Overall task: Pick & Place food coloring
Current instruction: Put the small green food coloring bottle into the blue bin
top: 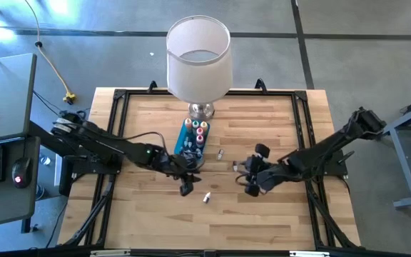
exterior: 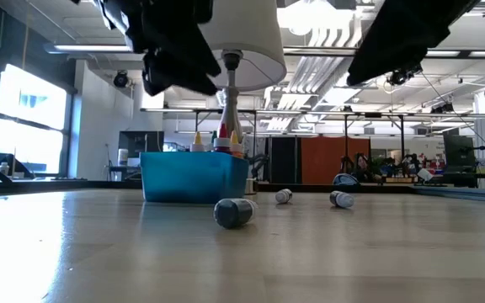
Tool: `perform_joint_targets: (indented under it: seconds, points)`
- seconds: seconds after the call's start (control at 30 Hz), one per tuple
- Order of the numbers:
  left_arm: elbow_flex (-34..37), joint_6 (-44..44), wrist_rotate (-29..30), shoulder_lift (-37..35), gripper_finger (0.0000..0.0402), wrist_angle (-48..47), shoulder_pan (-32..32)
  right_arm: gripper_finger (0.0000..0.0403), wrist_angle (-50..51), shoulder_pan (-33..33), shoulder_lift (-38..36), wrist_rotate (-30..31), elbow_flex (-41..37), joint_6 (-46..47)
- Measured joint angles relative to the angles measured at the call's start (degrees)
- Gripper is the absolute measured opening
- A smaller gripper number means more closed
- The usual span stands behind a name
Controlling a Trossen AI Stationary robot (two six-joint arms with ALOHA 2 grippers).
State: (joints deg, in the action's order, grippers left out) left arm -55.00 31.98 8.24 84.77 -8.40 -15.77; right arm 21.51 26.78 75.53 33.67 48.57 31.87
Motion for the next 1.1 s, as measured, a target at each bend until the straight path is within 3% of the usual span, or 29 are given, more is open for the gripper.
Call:
perform_joint_targets:
  seconds: [0.17, 0.4, 0.5, 0.77, 1.1]
  points:
    - [-0.1, 18.3, -6.9, 6.3, 0.0147, 2.5, -0.3, 0.0142, 0.0, -1.2, -2.5, 3.9, -1.2, -0.8]
    - [-3.6, 28.0, -7.3, 15.0, 0.0147, 1.8, -4.1, 0.0142, -0.3, -2.2, -3.5, 2.4, -1.1, -2.2]
    - [-8.1, 28.9, -5.4, 17.5, 0.0147, -1.2, -5.1, 0.0142, -0.2, -2.0, -3.5, 1.7, -1.1, -2.5]
    - [-21.1, 30.0, -0.5, 25.4, 0.0147, -20.0, -5.8, 0.0142, -1.2, -2.0, -3.5, 1.2, -1.1, -5.3]
    - [-26.7, 28.1, -2.8, 30.8, 0.0147, -19.9, -5.6, 0.0142, -3.1, -2.0, -3.5, 0.4, -1.1, -6.5]
